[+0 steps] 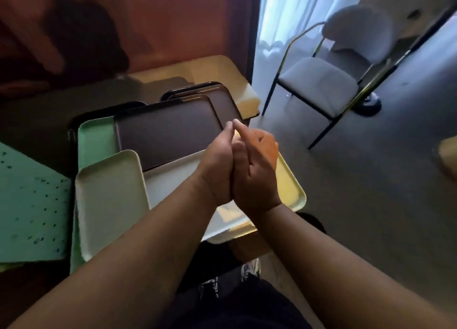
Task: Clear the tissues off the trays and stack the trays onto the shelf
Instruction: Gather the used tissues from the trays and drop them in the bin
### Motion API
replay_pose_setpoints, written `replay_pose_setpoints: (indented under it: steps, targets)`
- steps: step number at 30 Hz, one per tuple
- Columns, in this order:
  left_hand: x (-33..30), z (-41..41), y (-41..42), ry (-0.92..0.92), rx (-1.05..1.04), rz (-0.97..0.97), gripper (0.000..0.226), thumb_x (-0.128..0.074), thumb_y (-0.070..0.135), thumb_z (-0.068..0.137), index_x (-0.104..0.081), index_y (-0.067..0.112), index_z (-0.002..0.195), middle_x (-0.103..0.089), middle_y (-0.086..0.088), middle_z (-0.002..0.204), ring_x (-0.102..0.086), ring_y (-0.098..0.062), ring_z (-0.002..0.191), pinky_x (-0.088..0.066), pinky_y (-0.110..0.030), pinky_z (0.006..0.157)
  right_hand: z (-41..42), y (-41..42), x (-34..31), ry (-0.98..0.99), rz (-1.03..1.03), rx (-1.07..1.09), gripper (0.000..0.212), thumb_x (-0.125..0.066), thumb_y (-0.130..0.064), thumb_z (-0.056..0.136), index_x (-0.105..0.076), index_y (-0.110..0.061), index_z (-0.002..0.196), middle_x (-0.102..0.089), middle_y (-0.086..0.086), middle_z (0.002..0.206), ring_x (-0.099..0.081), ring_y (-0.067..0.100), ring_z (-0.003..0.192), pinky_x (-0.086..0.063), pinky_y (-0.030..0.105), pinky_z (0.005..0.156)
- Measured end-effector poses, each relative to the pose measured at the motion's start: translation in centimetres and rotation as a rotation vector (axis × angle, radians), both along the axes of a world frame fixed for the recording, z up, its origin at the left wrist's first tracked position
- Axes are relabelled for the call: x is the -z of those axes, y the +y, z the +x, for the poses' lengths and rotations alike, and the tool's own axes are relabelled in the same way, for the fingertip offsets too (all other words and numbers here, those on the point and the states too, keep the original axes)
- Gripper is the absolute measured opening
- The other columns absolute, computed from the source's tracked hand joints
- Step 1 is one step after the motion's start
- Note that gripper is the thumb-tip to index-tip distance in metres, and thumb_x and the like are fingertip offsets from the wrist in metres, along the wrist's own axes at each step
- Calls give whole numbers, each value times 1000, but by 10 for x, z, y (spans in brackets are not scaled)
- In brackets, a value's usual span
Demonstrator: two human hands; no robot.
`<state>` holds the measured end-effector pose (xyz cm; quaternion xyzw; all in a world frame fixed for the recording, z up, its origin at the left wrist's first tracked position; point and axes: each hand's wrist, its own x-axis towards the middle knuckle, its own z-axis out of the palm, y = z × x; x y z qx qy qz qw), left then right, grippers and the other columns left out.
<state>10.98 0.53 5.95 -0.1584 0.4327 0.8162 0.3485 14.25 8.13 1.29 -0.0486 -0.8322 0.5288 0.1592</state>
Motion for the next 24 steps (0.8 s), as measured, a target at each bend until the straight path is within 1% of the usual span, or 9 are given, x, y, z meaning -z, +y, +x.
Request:
replay_pose_setpoints:
  steps: [2,4,5,9,11,13,16,19,24]
  targets:
    - [3,0,37,-3,108,27,80,-33,70,94,-57,6,134,-68,-20,126,-66,-30,117,-49,-43,103,11,40,-2,45,42,25,43,-41,-46,107,-63,-21,134,-66,2,120,-60,8,117,-51,40,98]
    - [15,4,75,-41,116,38,81,-39,72,91,-49,10,143,-63,-16,128,-62,-27,120,-44,-47,108,24,79,-4,116,87,50,21,-55,-20,105,-72,-9,109,-71,9,102,-60,-2,98,-45,21,84]
    - [22,4,95,-73,88,53,79,-43,71,91,-48,9,140,-62,-17,125,-62,-26,120,-45,-46,108,30,97,-6,96,85,79,16,-57,-14,104,-72,-9,99,-70,9,94,-60,2,88,-42,20,76]
    - [46,21,177,-151,194,-31,64,-47,62,95,-52,10,132,-63,-19,127,-62,-32,114,-44,-44,105,41,181,28,-242,-99,347,15,-48,-31,102,-61,-33,94,-71,-1,93,-69,18,83,-58,40,72]
    - [59,37,215,-117,329,-226,47,-47,54,99,-62,11,111,-68,-13,103,-62,-30,93,-45,-46,100,55,222,46,-376,-325,465,22,-43,-23,102,-63,-29,109,-74,1,93,-72,19,79,-60,40,65]
    - [74,52,245,-64,463,-350,39,-46,45,101,-64,11,98,-68,-9,87,-63,-27,76,-46,-44,92,74,256,62,-481,-345,547,27,-41,-12,102,-66,-15,112,-73,0,91,-73,12,75,-60,32,64]
    - [104,68,274,-61,617,-398,35,-42,39,104,-65,12,104,-71,-7,90,-67,-25,81,-48,-40,87,102,291,96,-579,-374,655,26,-47,-20,101,-70,-10,92,-76,6,86,-72,14,74,-58,31,65]
    - [138,85,297,-68,716,-465,36,-41,33,105,-67,10,116,-73,-8,110,-68,-26,102,-48,-41,92,120,316,132,-679,-440,787,58,-50,-48,101,-62,-2,68,-66,4,65,-60,19,62,-48,33,62]
    - [189,103,328,-38,791,-653,29,-49,17,102,-63,9,125,-67,-8,114,-63,-24,96,-51,-40,89,141,342,193,-844,-433,826,57,-44,-43,104,-52,-14,56,-56,6,68,-53,29,75,-40,35,70]
